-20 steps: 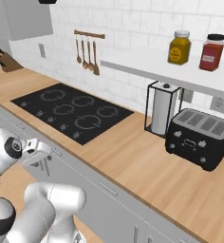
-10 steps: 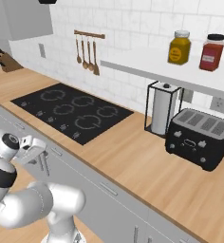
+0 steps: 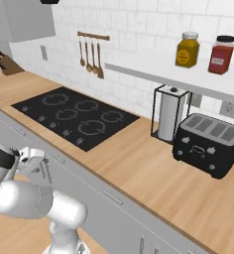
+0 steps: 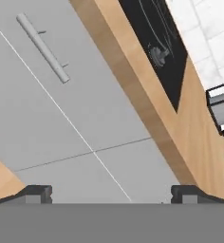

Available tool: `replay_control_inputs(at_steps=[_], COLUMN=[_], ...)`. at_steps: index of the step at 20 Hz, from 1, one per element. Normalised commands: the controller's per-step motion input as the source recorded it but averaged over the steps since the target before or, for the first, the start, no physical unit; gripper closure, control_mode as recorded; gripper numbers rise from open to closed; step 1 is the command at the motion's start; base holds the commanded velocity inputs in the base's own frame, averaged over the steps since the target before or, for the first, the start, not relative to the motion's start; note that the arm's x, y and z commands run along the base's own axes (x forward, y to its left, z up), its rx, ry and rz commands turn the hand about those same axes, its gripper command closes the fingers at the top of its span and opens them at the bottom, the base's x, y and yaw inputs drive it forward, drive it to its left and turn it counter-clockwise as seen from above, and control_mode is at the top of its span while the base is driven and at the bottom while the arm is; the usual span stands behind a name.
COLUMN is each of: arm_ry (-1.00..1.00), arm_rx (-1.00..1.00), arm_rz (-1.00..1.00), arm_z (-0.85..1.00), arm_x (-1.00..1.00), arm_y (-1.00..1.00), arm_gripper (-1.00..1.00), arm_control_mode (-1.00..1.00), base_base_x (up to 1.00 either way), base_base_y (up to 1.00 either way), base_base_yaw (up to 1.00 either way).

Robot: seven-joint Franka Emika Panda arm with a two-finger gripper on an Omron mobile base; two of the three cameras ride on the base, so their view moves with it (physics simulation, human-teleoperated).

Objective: Take a straw from the drawer in front and place it inside the glass cup on the dining counter.

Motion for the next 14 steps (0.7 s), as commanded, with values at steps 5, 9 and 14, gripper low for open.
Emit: replay_control_inputs(at_steps=[5, 9, 14], arm_ry=[-0.25, -0.21, -0.08], arm_rx=[0.00, 0.00, -0.02], arm_rz=[0.04, 0.06, 0.06], arm_z=[0.00, -0.01, -0.20], arm_x=[0.32, 0.38, 0.34], arm_y=[0.01, 0.00, 0.00], arm_gripper=[-1.00, -1.00, -1.00], arm_control_mode=[-1.00, -1.00, -1.00], base_base_x=[0.00, 0.00, 0.00], base_base_y=[0.00, 0.00, 0.00], base_base_yaw=[0.00, 0.00, 0.00])
